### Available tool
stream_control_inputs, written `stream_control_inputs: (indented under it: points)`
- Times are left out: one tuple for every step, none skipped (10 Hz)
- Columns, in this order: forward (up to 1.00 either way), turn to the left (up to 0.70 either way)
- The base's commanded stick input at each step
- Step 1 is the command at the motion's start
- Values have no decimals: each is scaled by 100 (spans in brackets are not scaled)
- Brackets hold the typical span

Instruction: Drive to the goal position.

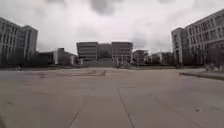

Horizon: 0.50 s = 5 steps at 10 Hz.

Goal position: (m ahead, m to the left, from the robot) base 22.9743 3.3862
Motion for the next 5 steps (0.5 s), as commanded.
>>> stream_control_inputs:
  points:
    - [60, 1]
    - [60, 1]
    - [60, 1]
    - [60, 1]
    - [60, 1]
